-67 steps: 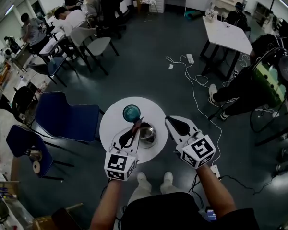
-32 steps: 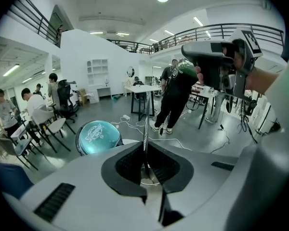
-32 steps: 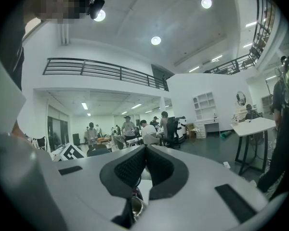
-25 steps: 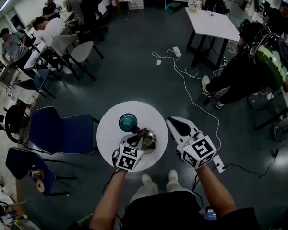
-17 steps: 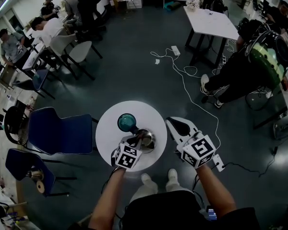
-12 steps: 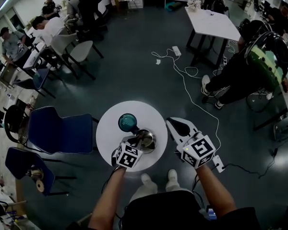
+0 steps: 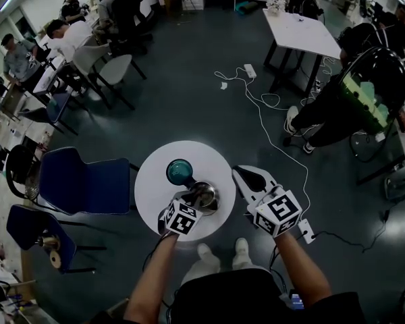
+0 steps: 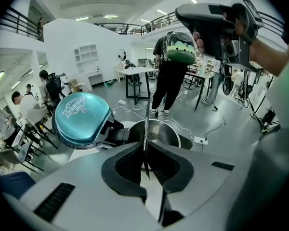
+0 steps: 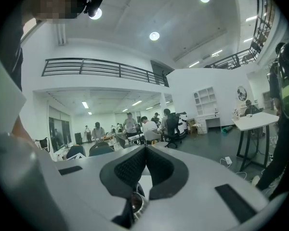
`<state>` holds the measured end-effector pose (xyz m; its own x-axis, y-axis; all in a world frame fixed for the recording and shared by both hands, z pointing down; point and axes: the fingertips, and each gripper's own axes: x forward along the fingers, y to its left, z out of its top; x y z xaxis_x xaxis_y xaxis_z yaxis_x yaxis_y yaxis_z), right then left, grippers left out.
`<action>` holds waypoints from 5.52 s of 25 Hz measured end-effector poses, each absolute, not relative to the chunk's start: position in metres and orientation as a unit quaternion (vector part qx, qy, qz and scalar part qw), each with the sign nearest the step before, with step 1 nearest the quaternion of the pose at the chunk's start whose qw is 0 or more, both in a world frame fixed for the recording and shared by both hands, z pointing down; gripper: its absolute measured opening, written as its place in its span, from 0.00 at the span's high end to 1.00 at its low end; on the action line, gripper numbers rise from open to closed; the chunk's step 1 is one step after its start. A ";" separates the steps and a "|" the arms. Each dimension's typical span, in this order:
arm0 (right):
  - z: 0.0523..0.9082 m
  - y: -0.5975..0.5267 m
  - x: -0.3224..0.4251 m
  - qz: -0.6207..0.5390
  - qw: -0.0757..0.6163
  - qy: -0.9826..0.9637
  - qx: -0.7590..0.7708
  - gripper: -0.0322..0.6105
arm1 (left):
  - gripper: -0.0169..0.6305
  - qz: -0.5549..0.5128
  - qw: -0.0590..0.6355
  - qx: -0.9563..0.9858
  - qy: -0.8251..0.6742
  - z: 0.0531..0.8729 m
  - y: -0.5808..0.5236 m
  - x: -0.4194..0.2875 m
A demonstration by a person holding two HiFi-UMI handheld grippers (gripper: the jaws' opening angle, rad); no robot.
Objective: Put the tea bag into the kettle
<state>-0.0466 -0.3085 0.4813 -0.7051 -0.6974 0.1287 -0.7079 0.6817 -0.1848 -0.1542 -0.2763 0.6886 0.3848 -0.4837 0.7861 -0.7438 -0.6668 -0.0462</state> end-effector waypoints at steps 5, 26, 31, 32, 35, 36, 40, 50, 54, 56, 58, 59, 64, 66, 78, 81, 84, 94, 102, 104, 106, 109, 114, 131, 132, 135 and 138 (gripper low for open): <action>0.489 -0.306 -0.037 0.117 0.029 -0.916 0.383 0.92 | 0.91 0.400 0.165 0.817 -0.381 0.694 -0.276 -0.145; 0.500 -0.311 -0.053 0.117 0.049 -0.916 0.380 0.92 | 0.89 0.364 0.188 0.830 -0.379 0.695 -0.282 -0.150; 0.498 -0.307 -0.055 0.117 0.048 -0.917 0.379 0.92 | 0.84 0.363 0.187 0.833 -0.374 0.694 -0.278 -0.148; 0.498 -0.307 -0.053 0.118 0.048 -0.917 0.379 0.92 | 0.84 0.362 0.190 0.832 -0.375 0.693 -0.278 -0.146; 0.499 -0.311 -0.043 0.120 0.048 -0.917 0.378 0.92 | 0.84 0.361 0.196 0.831 -0.376 0.693 -0.282 -0.138; 0.499 -0.313 -0.042 0.120 0.049 -0.916 0.379 0.92 | 0.84 0.361 0.197 0.830 -0.377 0.692 -0.284 -0.137; 0.494 -0.314 -0.044 0.120 0.049 -0.916 0.379 0.92 | 0.84 0.360 0.199 0.830 -0.378 0.687 -0.286 -0.140; 0.490 -0.308 -0.054 0.115 0.050 -0.919 0.373 0.92 | 0.90 0.336 0.207 0.835 -0.383 0.670 -0.283 -0.146; 0.485 -0.307 -0.054 0.110 0.052 -0.923 0.364 0.92 | 0.93 0.322 0.207 0.836 -0.393 0.658 -0.282 -0.142; 0.481 -0.304 -0.053 0.108 0.052 -0.925 0.361 0.92 | 0.93 0.310 0.205 0.838 -0.399 0.647 -0.282 -0.139; 0.477 -0.300 -0.053 0.105 0.051 -0.927 0.356 0.92 | 0.94 0.302 0.198 0.840 -0.405 0.636 -0.279 -0.139; 0.474 -0.298 -0.053 0.104 0.051 -0.928 0.354 0.92 | 0.94 0.298 0.193 0.840 -0.409 0.630 -0.278 -0.140; 0.468 -0.293 -0.053 0.100 0.047 -0.933 0.343 0.92 | 0.95 0.263 0.188 0.841 -0.433 0.601 -0.275 -0.138; 0.467 -0.291 -0.051 0.097 0.046 -0.935 0.338 0.92 | 0.95 0.238 0.189 0.844 -0.441 0.587 -0.274 -0.132; 0.442 -0.266 -0.047 0.068 0.045 -0.952 0.296 0.92 | 0.95 0.155 0.134 0.846 -0.493 0.503 -0.256 -0.111; 0.437 -0.261 -0.042 0.063 0.043 -0.955 0.288 0.92 | 0.95 0.143 0.117 0.842 -0.507 0.488 -0.248 -0.108; 0.433 -0.256 -0.039 0.056 0.041 -0.958 0.277 0.92 | 0.95 0.126 0.107 0.835 -0.524 0.477 -0.241 -0.110; 0.424 -0.239 -0.033 0.041 0.036 -0.969 0.240 0.92 | 0.95 0.078 0.077 0.821 -0.560 0.453 -0.219 -0.102; 0.422 -0.229 -0.027 0.035 0.032 -0.974 0.223 0.92 | 0.95 0.062 0.072 0.810 -0.578 0.449 -0.204 -0.096; 0.422 -0.230 -0.024 0.037 0.029 -0.974 0.220 0.92 | 0.95 0.058 0.072 0.807 -0.583 0.449 -0.203 -0.095; 0.423 -0.229 -0.020 0.037 0.027 -0.975 0.216 0.92 | 0.95 0.055 0.072 0.805 -0.587 0.447 -0.201 -0.093; 0.425 -0.226 -0.018 0.037 0.027 -0.977 0.210 0.92 | 0.95 0.055 0.064 0.801 -0.592 0.446 -0.197 -0.092; 0.433 -0.221 -0.012 0.040 0.027 -0.978 0.203 0.92 | 0.95 0.050 0.061 0.794 -0.603 0.447 -0.192 -0.088; 0.418 -0.221 -0.006 0.038 0.019 -0.980 0.193 0.92 | 0.95 0.041 0.051 0.786 -0.614 0.427 -0.189 -0.082; 0.416 -0.220 -0.007 0.038 0.018 -0.980 0.193 0.92 | 0.95 0.040 0.051 0.786 -0.614 0.424 -0.188 -0.082; 0.412 -0.216 -0.009 0.038 0.014 -0.980 0.193 0.92 | 0.95 0.036 0.050 0.787 -0.614 0.420 -0.184 -0.084; 0.410 -0.209 -0.010 0.036 0.013 -0.980 0.194 0.92 | 0.95 0.036 0.046 0.789 -0.612 0.417 -0.177 -0.084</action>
